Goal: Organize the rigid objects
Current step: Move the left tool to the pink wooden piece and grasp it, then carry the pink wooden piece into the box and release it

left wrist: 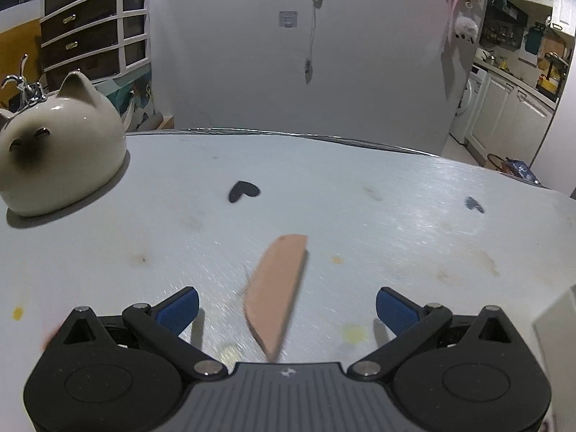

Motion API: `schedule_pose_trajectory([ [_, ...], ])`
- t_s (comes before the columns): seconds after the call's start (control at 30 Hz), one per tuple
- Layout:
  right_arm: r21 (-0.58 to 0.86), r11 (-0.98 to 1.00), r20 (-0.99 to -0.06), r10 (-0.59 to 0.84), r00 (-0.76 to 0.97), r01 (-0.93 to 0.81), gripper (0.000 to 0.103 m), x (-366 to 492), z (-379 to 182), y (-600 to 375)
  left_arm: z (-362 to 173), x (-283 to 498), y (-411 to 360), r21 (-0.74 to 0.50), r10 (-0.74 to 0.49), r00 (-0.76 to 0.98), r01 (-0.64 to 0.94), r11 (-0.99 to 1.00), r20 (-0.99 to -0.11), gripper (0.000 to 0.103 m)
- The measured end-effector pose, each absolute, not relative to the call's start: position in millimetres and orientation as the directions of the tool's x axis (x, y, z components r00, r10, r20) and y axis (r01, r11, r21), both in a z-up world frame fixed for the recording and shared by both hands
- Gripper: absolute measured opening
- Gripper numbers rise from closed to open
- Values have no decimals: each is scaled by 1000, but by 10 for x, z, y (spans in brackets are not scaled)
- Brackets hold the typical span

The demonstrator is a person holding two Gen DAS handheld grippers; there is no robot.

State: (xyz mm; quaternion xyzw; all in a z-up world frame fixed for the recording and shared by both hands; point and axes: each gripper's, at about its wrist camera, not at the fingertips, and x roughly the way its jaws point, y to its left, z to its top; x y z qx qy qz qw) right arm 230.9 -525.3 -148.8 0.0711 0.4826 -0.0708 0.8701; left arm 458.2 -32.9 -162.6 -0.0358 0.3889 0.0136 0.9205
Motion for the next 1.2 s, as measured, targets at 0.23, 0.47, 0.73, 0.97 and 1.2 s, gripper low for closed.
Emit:
schedule_pose_trajectory([
  [0.23,47,977,-854,-68,515,207,13,2328,-1489,-5233,-1676,4720,-333,21,15,723,0,1000,-691,83],
  [0.47,52,976,-857,-66,512,213,13,2330,-1490,-5242,-1634,4674,-421,19,-26,732,53,998,-681,47],
  [0.73,53,976,-857,-65,512,213,13,2330,-1490,-5243,-1606,4485,-483,-12,-38,719,41,999,-694,27],
  [0.97,54,977,-855,-63,515,208,13,2325,-1490,-5247,-1555,4201,-613,-47,-58,689,35,998,-722,27],
  [1.2,57,977,-847,-62,527,207,13,2299,-1491,-5245,-1379,3860,-775,-143,-124,686,30,989,-717,27],
])
